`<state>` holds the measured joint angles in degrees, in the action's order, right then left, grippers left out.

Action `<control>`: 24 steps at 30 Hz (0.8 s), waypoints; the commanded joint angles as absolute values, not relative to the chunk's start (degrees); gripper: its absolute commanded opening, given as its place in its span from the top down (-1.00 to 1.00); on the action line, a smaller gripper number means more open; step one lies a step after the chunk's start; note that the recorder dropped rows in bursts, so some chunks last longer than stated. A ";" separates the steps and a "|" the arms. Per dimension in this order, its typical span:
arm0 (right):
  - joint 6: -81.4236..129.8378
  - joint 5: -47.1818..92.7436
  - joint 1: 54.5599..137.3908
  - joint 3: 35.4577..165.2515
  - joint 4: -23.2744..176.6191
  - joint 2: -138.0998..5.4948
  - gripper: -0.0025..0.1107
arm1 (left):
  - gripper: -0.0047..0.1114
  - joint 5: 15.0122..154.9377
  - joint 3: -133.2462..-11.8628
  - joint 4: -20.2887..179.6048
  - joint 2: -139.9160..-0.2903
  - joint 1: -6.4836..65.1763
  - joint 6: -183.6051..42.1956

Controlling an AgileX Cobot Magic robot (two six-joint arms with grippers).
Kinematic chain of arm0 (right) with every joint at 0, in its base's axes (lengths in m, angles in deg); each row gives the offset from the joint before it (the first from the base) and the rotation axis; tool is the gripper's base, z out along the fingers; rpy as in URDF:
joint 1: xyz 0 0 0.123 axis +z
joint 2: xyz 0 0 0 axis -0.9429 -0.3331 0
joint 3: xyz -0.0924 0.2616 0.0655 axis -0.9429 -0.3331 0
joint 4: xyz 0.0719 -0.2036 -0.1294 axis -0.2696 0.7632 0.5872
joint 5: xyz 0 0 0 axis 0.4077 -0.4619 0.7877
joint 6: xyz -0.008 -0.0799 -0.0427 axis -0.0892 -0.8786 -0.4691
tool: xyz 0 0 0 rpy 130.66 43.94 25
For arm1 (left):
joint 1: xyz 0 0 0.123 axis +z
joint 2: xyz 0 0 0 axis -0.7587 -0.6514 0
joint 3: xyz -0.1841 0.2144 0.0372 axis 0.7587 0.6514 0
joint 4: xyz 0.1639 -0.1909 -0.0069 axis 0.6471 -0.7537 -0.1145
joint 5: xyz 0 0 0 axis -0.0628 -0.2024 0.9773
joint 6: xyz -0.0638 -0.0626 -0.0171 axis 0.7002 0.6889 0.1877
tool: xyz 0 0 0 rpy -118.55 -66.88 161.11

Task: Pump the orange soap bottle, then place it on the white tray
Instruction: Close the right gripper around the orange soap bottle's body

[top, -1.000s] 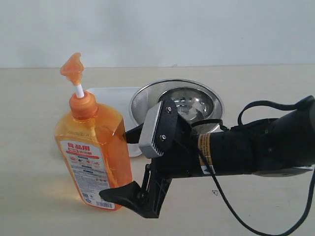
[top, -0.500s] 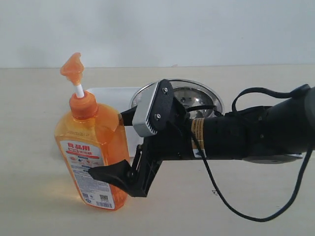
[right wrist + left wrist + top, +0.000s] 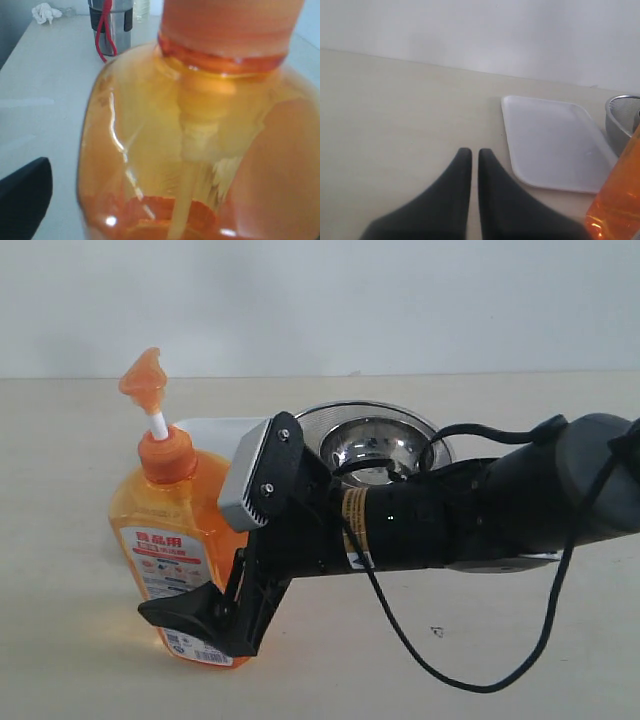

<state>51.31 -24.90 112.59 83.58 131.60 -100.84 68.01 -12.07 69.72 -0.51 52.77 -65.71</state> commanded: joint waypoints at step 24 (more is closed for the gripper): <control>60.11 -22.34 112.88 84.18 135.09 -101.99 0.12 | 0.84 68.01 -11.86 70.07 -0.29 52.79 -65.89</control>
